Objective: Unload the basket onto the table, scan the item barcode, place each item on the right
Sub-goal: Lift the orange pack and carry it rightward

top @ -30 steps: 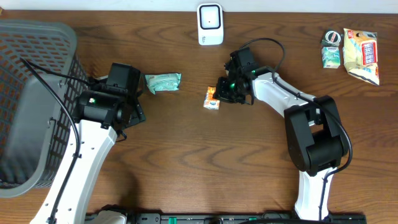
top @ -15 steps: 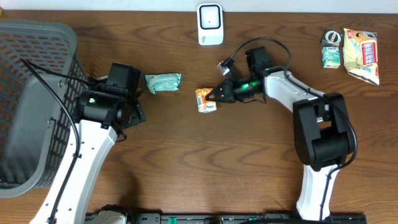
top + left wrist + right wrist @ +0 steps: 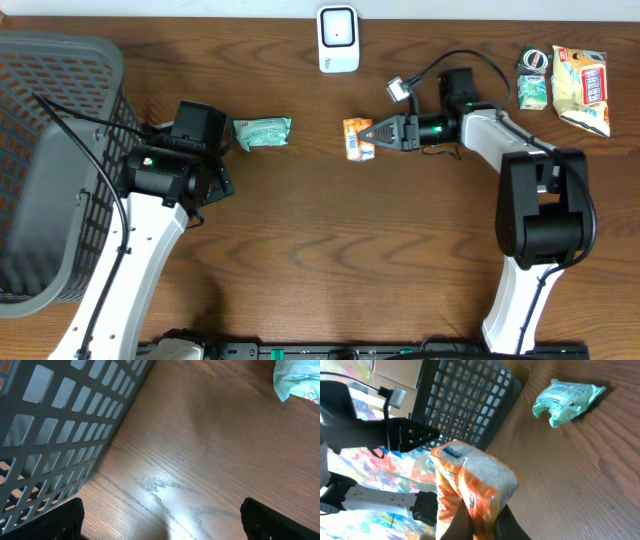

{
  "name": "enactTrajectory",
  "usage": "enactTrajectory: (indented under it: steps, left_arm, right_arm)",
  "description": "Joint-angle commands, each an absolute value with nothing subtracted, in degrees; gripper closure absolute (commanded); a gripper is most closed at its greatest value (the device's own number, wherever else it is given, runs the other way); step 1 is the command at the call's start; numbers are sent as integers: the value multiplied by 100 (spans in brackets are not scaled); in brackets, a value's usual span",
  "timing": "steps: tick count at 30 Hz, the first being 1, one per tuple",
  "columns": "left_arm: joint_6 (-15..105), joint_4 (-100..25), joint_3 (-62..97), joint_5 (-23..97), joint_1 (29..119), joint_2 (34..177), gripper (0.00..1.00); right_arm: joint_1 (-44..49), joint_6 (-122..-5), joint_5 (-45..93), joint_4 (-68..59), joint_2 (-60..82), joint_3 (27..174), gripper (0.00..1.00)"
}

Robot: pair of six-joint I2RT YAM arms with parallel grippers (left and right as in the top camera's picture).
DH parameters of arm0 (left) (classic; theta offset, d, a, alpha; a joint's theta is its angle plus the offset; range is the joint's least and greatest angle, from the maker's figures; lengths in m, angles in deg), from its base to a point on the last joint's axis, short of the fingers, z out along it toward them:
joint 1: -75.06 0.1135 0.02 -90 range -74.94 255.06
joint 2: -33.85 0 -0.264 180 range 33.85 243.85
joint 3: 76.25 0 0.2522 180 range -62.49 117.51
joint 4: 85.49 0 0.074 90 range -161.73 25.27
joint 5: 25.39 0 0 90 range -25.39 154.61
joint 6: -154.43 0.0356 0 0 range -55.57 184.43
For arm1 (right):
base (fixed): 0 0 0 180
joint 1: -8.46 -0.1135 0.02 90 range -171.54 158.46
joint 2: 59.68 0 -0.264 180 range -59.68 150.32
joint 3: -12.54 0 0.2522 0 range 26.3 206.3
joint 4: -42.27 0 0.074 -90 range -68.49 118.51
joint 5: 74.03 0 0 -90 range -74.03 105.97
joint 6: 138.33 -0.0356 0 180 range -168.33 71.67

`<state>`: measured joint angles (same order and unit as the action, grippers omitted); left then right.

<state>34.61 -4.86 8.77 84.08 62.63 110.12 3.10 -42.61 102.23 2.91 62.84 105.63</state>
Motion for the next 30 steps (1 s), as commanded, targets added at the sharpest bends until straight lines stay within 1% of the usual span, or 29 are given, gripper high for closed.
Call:
enactTrajectory:
  steps: [1,16,30]
  left_arm:
    - [3430,-470,897,8482,6294,10982,3]
    - [3430,-470,897,8482,6294,10982,2]
    - [3430,-470,897,8482,6294,10982,2]
  right_arm:
    - [327,-4102,10547,304,6284,10537,99]
    - [26,-4095,10540,208,6284,10535,99]
    - [-64,-4099,10420,256,6284,10535,99]
